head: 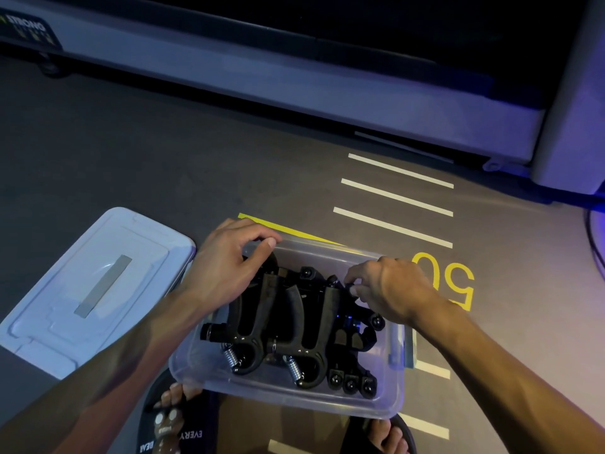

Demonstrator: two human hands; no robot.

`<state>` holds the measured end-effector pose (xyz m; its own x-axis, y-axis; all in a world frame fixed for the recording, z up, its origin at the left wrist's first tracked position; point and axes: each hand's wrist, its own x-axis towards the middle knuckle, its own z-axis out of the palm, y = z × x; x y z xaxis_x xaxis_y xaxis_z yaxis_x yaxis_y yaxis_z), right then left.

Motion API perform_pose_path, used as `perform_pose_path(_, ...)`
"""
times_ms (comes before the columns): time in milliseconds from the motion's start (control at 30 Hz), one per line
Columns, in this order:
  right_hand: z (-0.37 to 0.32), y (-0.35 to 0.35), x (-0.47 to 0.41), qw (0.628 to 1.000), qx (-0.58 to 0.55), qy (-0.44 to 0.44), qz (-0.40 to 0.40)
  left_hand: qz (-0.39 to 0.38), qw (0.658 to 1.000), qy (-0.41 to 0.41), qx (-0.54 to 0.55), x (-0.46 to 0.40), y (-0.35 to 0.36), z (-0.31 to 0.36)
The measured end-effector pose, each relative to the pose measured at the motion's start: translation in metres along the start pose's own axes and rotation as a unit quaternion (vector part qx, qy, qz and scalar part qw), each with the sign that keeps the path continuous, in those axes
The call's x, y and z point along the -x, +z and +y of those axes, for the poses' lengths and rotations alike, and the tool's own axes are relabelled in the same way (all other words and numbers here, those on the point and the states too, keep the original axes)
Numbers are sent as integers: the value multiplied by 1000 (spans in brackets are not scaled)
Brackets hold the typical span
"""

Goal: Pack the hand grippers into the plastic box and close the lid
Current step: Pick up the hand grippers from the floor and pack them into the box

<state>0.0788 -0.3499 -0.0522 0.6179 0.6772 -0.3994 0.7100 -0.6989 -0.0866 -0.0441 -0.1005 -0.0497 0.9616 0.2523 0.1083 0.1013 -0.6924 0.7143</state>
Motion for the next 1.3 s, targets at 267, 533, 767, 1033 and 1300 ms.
perform_pose_path(267, 7, 1, 5, 999, -35, -1, -14, 3, 1000, 9, 4, 7, -4, 1)
perform_pose_path(533, 1, 3, 7, 998, 54, -32, 15, -4, 1000, -1, 3, 6, 0, -1)
perform_pose_path(767, -6, 3, -3, 999, 22, -14, 28, -7, 1000, 5, 1, 5, 4, -3)
perform_pose_path(1033, -10, -5, -1, 999, 24, -30, -25, -9, 1000, -2, 2, 6, 5, -6)
perform_pose_path(1300, -20, -8, 8, 995, 96, -40, -8, -8, 1000, 1, 4, 5, 6, -5)
